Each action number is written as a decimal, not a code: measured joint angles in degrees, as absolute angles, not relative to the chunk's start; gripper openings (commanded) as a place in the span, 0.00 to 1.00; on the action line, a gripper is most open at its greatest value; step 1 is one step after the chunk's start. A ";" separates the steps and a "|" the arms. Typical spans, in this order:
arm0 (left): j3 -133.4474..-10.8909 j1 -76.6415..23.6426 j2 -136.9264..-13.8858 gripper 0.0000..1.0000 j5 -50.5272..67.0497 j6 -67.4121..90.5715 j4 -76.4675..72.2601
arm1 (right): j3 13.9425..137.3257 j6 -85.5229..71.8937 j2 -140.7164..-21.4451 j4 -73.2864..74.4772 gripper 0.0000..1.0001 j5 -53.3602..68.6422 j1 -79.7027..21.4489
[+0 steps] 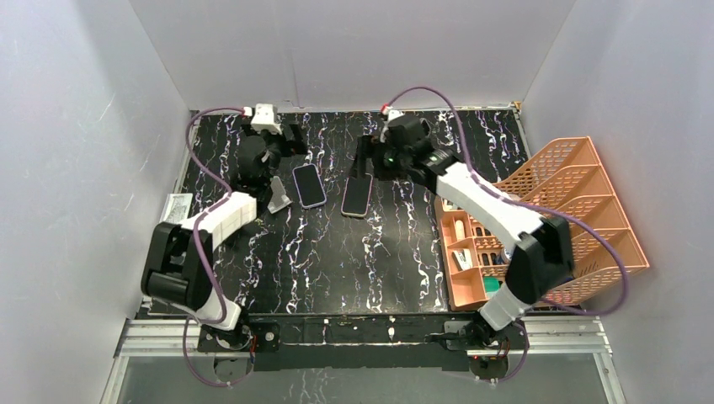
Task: Place the phone on the phone stand
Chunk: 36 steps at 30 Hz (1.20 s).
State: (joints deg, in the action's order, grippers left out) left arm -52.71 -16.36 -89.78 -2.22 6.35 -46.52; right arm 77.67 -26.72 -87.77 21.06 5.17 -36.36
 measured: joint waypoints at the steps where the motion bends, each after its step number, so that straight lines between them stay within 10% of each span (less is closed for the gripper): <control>1: -51.94 -15.84 -88.14 0.98 -3.92 6.59 -44.80 | 80.62 -28.23 -90.76 22.46 0.99 3.86 -37.15; 11: -51.57 -15.22 -82.63 0.98 -9.65 6.66 -34.79 | 123.31 -37.04 -126.89 43.33 0.99 -10.44 -39.94; 36: -53.06 -17.91 -80.71 0.98 -7.99 6.72 -30.41 | 133.36 -40.07 -143.65 53.87 0.99 -19.38 -39.88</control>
